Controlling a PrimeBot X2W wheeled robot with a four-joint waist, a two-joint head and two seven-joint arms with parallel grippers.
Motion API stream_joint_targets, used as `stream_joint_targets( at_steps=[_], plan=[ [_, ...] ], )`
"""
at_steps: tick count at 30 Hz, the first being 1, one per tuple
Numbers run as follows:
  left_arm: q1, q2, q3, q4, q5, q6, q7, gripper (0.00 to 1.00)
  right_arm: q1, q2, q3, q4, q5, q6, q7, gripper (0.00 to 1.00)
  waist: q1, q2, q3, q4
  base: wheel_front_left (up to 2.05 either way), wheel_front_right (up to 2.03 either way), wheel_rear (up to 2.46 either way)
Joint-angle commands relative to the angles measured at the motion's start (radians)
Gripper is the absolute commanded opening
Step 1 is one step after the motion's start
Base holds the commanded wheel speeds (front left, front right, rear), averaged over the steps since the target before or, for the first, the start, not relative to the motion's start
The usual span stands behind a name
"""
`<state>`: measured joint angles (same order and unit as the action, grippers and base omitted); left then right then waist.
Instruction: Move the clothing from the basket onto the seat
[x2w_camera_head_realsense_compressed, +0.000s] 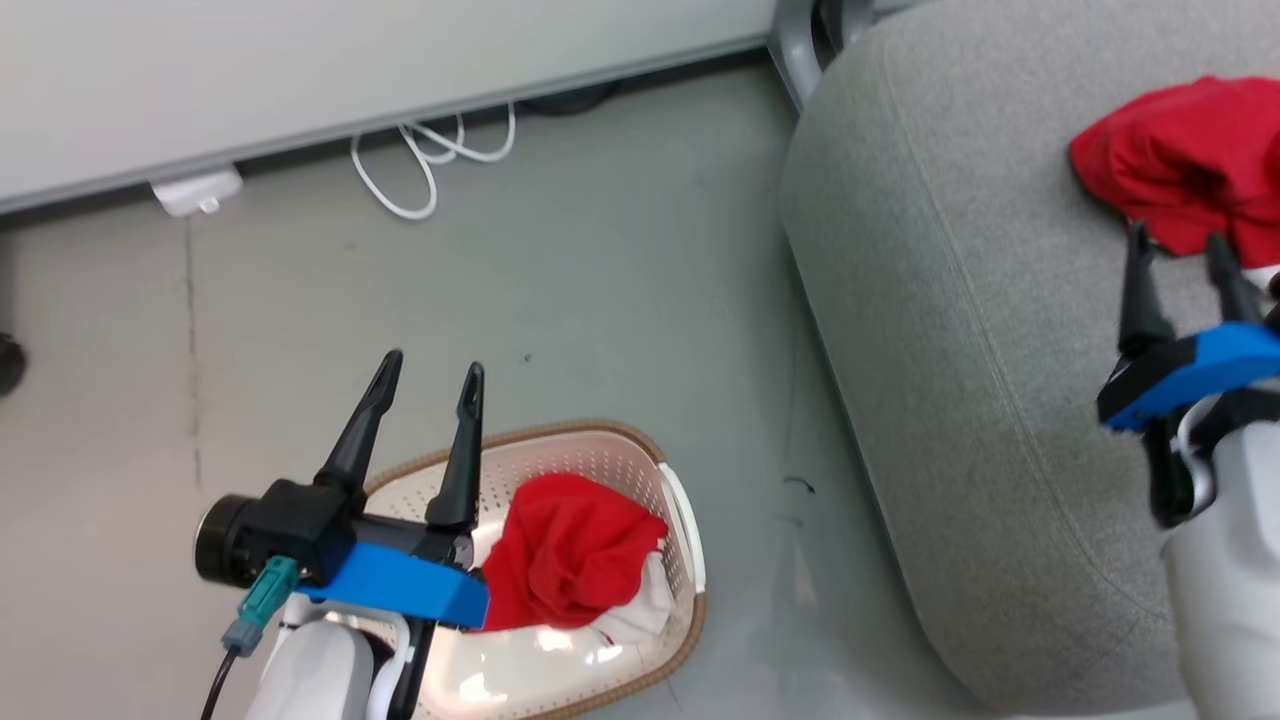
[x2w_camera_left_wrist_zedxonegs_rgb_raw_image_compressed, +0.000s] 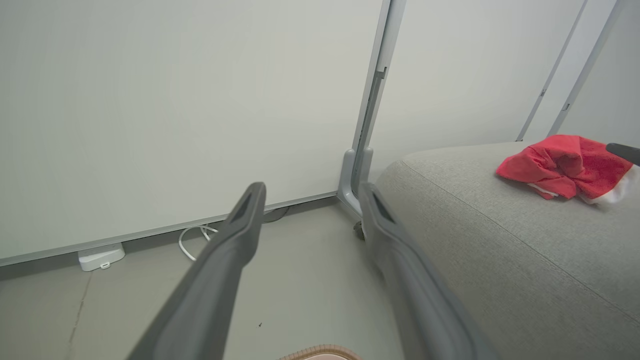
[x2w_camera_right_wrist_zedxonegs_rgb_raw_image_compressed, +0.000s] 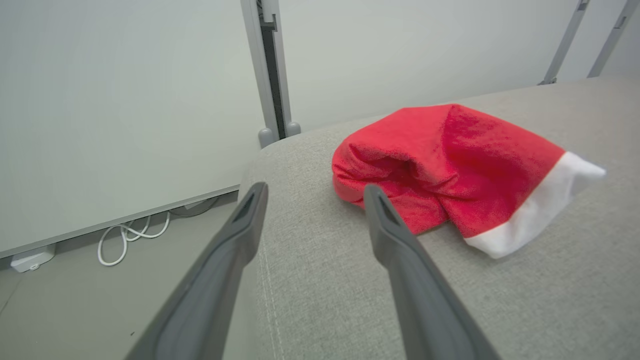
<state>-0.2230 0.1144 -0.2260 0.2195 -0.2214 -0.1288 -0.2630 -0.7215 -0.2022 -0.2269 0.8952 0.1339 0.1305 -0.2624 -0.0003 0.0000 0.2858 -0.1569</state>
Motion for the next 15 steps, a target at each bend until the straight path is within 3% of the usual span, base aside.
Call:
stream_joint_targets(
  at_steps=[1,15],
  plan=[
    [0.018,-0.003,0.014,0.007,-0.003,0.0,-0.003,1.0,0.042,0.011,0.018,-0.029,0.008,0.0,-0.003,1.0,0.0003,0.0,-0.058,0.027,0.0,0.0,0.0],
    [0.155,-0.019,0.165,0.069,-0.003,-0.001,-0.003,1.0,0.425,0.1,0.198,-0.438,0.022,0.0,0.056,1.0,0.0003,0.0,-0.212,0.094,0.0,0.0,0.0]
  ],
)
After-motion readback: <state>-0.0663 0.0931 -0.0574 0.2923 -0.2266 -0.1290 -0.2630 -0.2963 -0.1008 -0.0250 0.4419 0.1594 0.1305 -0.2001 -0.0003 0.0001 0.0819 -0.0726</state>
